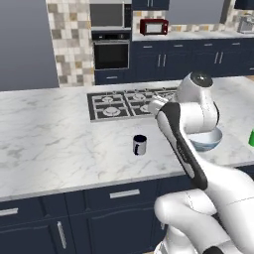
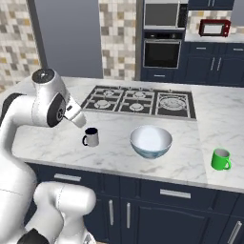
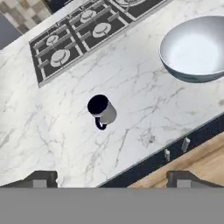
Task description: Clear the mugs and bowl far away from the sink.
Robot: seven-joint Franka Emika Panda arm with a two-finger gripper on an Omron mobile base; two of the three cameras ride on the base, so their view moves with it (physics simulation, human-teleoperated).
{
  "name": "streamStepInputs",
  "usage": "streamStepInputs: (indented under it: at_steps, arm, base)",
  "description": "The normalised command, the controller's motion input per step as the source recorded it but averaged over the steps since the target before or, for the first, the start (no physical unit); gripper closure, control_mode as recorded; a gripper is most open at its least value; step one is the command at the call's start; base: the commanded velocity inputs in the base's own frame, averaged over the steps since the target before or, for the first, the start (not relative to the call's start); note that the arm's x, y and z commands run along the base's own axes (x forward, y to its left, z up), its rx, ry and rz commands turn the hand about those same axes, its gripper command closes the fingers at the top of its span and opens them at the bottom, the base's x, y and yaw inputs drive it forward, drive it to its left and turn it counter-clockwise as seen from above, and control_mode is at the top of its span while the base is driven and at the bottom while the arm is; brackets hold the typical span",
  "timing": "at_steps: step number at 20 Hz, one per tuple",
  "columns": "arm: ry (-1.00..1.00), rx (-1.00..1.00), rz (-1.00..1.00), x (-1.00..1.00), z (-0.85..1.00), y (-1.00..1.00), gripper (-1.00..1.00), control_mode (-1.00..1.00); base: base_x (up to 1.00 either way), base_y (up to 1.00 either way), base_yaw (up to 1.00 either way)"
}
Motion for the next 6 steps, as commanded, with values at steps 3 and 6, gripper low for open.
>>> streamStepInputs:
  at_steps: [3, 6]
  arm:
    - [-0.32, -0.07, 0.26, -0.77, 0.52, -0.05, -1.0, -1.0]
    - [-0.2, -0.1, 0.16, -0.67, 0.31, 0.0, -1.0, -1.0]
  base:
    - [0.0, 0.0, 0.0]
    - [0.0, 0.0, 0.0]
